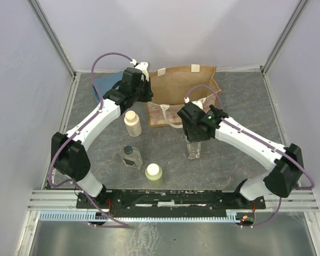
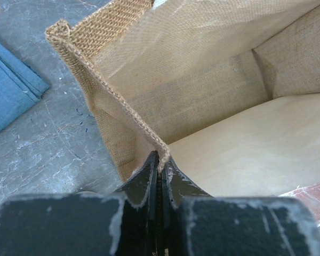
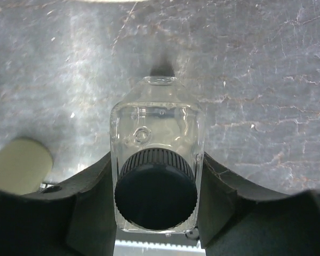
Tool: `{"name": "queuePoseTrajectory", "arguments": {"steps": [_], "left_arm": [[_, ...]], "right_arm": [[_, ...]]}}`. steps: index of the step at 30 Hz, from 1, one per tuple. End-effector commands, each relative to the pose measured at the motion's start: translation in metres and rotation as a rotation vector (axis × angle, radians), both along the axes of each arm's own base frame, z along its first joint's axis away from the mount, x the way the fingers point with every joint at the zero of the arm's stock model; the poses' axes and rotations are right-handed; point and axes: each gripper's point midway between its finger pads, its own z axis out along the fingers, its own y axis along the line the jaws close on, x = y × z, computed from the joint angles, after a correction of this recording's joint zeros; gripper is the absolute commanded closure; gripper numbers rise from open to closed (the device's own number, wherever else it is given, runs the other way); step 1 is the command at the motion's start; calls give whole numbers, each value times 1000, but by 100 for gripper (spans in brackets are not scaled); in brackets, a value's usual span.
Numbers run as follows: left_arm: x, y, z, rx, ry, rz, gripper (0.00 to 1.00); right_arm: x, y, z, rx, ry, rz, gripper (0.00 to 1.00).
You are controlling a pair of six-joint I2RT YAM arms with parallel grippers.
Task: Place the personal care products into the canvas bag
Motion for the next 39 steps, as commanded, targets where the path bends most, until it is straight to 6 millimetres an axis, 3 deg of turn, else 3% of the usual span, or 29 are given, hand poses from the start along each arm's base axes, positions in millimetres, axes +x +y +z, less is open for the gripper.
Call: {"name": "queuePoseTrajectory", "arguments": {"steps": [1, 7, 12, 20, 23, 28, 31, 35, 39], "left_arm": [[-3, -5, 3, 5, -6, -37, 96], [-5, -6, -1, 9, 3, -51, 97], [-11, -4, -8, 28, 24, -70, 97], [-31, 9, -21, 79, 42, -91, 97], [-40, 13, -22, 85, 46, -104, 97], [-54, 14, -14, 73, 46, -137, 97], [-59, 14, -9, 68, 46, -147, 97], [-60, 13, -1, 62, 36, -160, 97], [-60, 12, 5, 65, 33, -170, 97]], "right_arm": [[-9, 8, 104, 186, -129, 102, 100], [-11, 12, 186, 253, -200, 165, 100], [13, 27, 248, 300, -365, 225, 100], [87, 43, 288, 245, -600, 271, 100], [116, 44, 295, 260, -660, 265, 100], [153, 39, 286, 250, -680, 255, 100], [167, 39, 285, 262, -694, 250, 100], [184, 38, 261, 244, -648, 241, 100], [193, 40, 248, 255, -637, 240, 100]]}}
